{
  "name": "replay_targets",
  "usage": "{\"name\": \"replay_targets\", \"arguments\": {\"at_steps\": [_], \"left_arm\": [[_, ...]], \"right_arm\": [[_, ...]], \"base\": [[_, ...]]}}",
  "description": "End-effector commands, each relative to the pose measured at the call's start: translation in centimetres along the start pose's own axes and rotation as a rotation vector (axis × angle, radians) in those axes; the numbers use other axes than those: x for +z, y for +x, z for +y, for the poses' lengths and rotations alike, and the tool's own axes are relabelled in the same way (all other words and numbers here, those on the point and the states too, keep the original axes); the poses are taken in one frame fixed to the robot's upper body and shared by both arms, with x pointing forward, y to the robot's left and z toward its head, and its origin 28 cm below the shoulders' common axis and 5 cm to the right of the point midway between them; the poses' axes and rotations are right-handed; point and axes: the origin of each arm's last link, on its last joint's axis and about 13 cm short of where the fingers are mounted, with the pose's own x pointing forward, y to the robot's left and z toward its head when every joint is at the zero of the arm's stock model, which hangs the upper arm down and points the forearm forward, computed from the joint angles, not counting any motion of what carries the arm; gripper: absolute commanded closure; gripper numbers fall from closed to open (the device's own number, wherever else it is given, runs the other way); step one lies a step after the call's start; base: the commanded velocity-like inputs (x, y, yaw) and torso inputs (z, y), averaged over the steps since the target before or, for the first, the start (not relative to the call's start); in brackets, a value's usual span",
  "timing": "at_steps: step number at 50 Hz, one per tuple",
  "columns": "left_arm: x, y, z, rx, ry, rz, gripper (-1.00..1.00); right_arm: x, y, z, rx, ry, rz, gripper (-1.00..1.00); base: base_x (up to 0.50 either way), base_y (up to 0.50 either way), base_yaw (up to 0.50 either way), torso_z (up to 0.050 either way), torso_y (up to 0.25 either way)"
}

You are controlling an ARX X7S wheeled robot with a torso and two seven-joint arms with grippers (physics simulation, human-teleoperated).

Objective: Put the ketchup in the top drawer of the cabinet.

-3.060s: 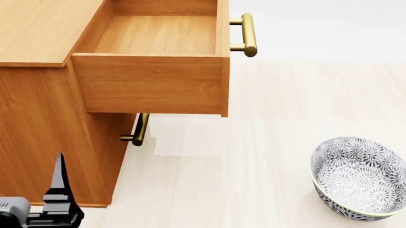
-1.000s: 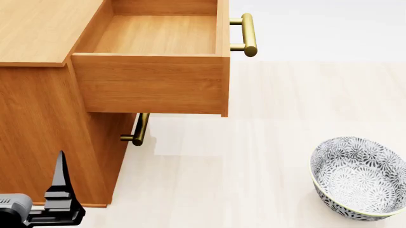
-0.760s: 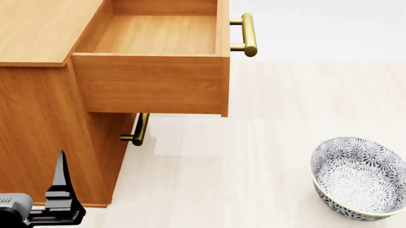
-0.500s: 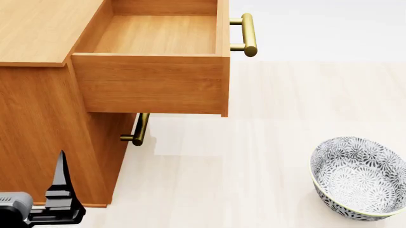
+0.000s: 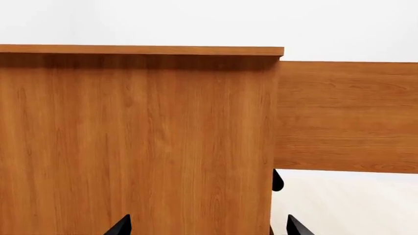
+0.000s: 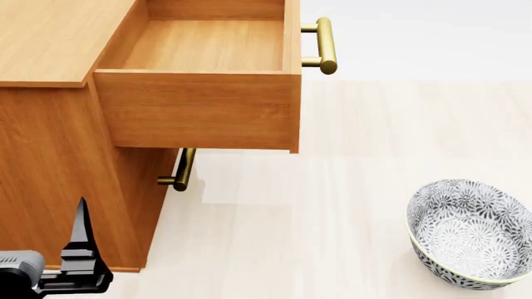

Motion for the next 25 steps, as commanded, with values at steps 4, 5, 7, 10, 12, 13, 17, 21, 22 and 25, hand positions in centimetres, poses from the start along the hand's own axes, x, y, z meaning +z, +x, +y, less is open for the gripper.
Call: {"name": "replay_targets", "arguments": {"at_steps": [4, 5, 7, 10, 12, 13, 17, 21, 22, 25], "left_arm": [[0.1, -0.1, 0.0, -0.002, -0.001, 0.0, -1.0], [0.1, -0.1, 0.0, -0.003, -0.001, -0.001, -1.0], [0.0, -0.1, 0.0, -0.003, -0.001, -0.001, -1.0], [0.0, -0.1, -0.1, -0.004, -0.001, 0.0, -1.0], [0.1, -0.1, -0.1, -0.004, -0.001, -0.001, -1.0], [0.1, -0.1, 0.0, -0.003, -0.001, -0.001, -1.0], [0.0, -0.1, 0.0, -0.002, 0.0, 0.0, -1.0], [0.1, -0.2, 0.0, -0.001, -0.001, 0.001, -1.0], [0.1, -0.2, 0.0, -0.001, -0.001, 0.0, -1.0], [0.0, -0.1, 0.0, 0.0, -0.001, 0.002, -1.0]], "right_arm": [[-1.4, 1.1, 0.5, 0.003, -0.002, 0.008, 1.0], [-1.5, 1.1, 0.6, 0.006, 0.004, 0.009, 1.0], [-1.6, 1.2, 0.7, 0.009, 0.007, 0.01, 1.0], [-2.0, 1.5, 0.9, 0.008, 0.021, 0.012, 1.0], [-2.5, 1.7, 1.1, 0.01, 0.031, 0.016, 1.0], [-2.6, 1.8, 1.2, 0.011, 0.035, 0.019, 1.0], [-3.2, 2.3, 1.8, 0.023, 0.052, 0.025, 1.0], [-3.7, 2.8, 2.3, 0.038, 0.061, 0.032, 1.0], [-3.8, 2.9, 2.4, 0.04, 0.063, 0.033, 1.0], [-4.2, 3.3, 2.8, 0.054, 0.067, 0.039, 1.0]], "base": [[0.0, 0.0, 0.0, 0.0, 0.0], [0.0, 0.0, 0.0, 0.0, 0.0], [0.0, 0.0, 0.0, 0.0, 0.0], [0.0, 0.0, 0.0, 0.0, 0.0], [0.0, 0.0, 0.0, 0.0, 0.0], [0.0, 0.0, 0.0, 0.0, 0.0], [0.0, 0.0, 0.0, 0.0, 0.0], [0.0, 0.0, 0.0, 0.0, 0.003], [0.0, 0.0, 0.0, 0.0, 0.0], [0.0, 0.0, 0.0, 0.0, 0.0]]}}
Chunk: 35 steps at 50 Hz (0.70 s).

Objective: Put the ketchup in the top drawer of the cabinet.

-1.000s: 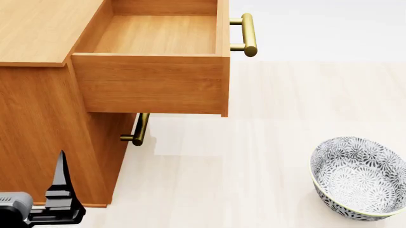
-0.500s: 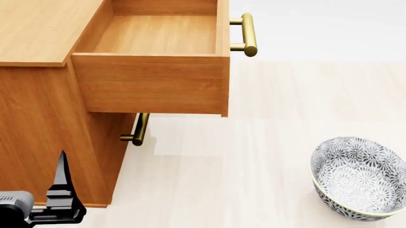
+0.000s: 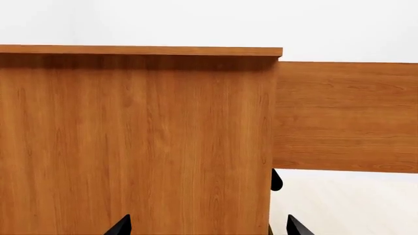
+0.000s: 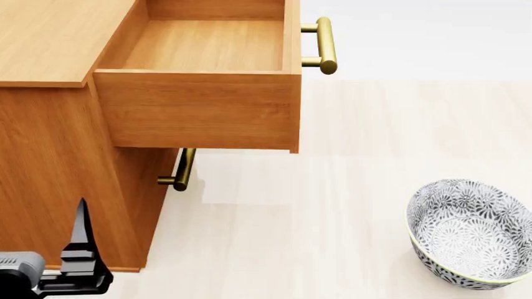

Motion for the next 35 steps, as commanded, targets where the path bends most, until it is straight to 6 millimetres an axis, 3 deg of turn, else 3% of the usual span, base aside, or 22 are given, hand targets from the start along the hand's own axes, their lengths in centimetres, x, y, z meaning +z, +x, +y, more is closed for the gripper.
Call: {"name": "replay_targets", "arguments": {"at_steps": [1, 35], "left_arm": [[0.0, 0.0, 0.0, 0.001, 0.0, 0.002, -1.0], [-0.4, 0.2, 0.0, 0.006, -0.001, 0.01, -1.0]], "right_arm": [[-1.3, 1.4, 1.1, 0.035, -0.006, 0.007, 1.0], [-2.2, 7.7, 4.3, 0.129, 0.04, 0.047, 1.0]], "base": [[0.0, 0.0, 0.0, 0.0, 0.0], [0.0, 0.0, 0.0, 0.0, 0.0]]}}
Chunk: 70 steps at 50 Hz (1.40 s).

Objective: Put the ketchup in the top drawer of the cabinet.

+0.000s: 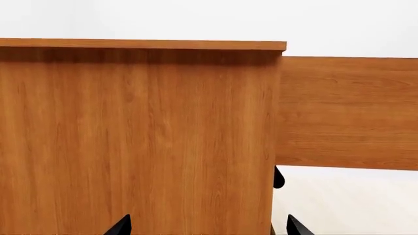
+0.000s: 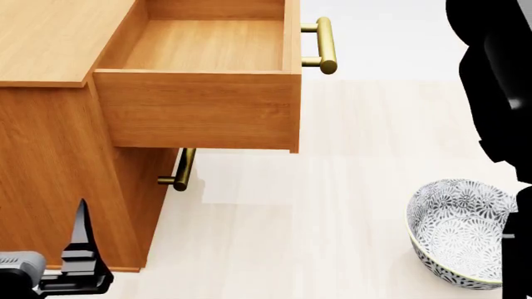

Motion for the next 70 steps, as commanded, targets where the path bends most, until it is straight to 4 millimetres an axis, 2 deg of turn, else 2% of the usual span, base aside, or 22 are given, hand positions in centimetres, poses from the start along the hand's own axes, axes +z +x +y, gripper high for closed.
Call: {"name": "replay_targets", "arguments": {"at_steps": [1, 15, 22, 27, 28, 42, 57, 70], "left_arm": [[-0.2, 0.1, 0.0, 0.0, 0.0, 0.004, -1.0], [-0.1, 0.2, -0.2, -0.007, 0.001, 0.006, -1.0], [-0.1, 0.3, -0.3, -0.011, 0.003, 0.006, -1.0], [-0.1, 0.4, -0.2, -0.01, 0.001, 0.008, -1.0], [-0.1, 0.4, -0.2, -0.01, 0.001, 0.007, -1.0], [-0.3, 0.6, -0.2, -0.005, -0.003, 0.011, -1.0], [-0.2, 0.6, -0.2, -0.002, -0.008, 0.008, -1.0], [-0.3, 0.7, -0.2, -0.002, -0.009, 0.01, -1.0]], "right_arm": [[-0.1, 2.2, 0.8, 0.039, -0.039, 0.012, 1.0], [-1.2, 5.6, 2.4, 0.101, -0.084, 0.072, 1.0], [-1.5, 6.5, 3.3, 0.123, -0.102, 0.089, 1.0], [-1.2, 6.7, 4.0, 0.136, -0.114, 0.101, 1.0], [-1.0, 6.8, 4.2, 0.162, -0.063, 0.123, 1.0], [-1.6, 6.7, 5.9, 0.218, -0.164, 0.212, 1.0], [-1.1, 6.7, 7.0, 0.3, -0.101, 0.304, 1.0], [-1.4, 6.3, 8.2, 0.508, -0.146, 0.401, 1.0]], "base": [[0.0, 0.0, 0.0, 0.0, 0.0], [0.0, 0.0, 0.0, 0.0, 0.0], [0.0, 0.0, 0.0, 0.0, 0.0], [0.0, 0.0, 0.0, 0.0, 0.0], [0.0, 0.0, 0.0, 0.0, 0.0], [0.0, 0.0, 0.0, 0.0, 0.001], [0.0, 0.0, 0.0, 0.0, 0.0], [0.0, 0.0, 0.0, 0.0, 0.001]]}}
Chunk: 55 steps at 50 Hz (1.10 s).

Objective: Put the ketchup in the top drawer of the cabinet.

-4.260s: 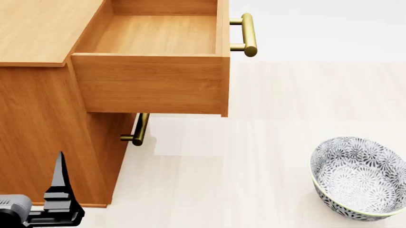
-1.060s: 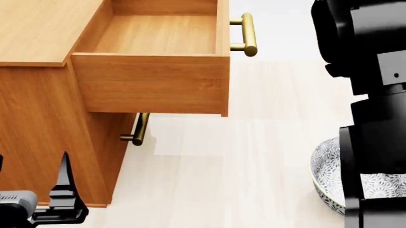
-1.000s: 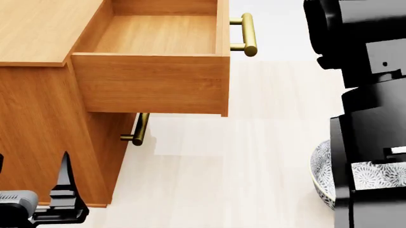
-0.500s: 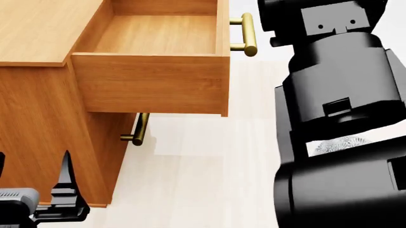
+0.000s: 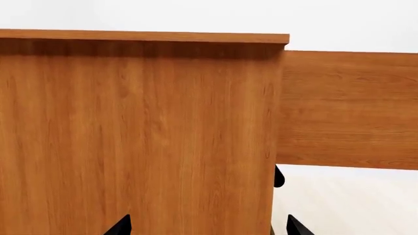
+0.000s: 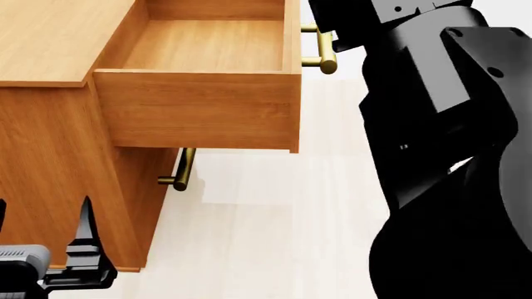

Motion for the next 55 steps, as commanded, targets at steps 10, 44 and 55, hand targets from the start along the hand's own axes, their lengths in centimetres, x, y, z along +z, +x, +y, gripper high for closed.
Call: {"name": "replay_targets", "arguments": {"at_steps": [10, 44, 55], "left_arm": [[-0.1, 0.0, -0.1, -0.003, -0.001, 0.005, -1.0], [-0.5, 0.1, 0.0, -0.001, -0.002, 0.016, -1.0], [-0.7, 0.1, -0.1, -0.004, 0.001, 0.021, -1.0]], "right_arm": [[-0.5, 0.1, 1.2, 0.236, -0.034, 0.133, 1.0], [-3.5, -0.8, 1.6, 0.271, 0.192, 0.347, 1.0], [-4.0, -1.0, 1.5, 0.243, 0.201, 0.363, 1.0]], "base": [[0.0, 0.0, 0.0, 0.0, 0.0], [0.0, 0.0, 0.0, 0.0, 0.0], [0.0, 0.0, 0.0, 0.001, 0.001]]}}
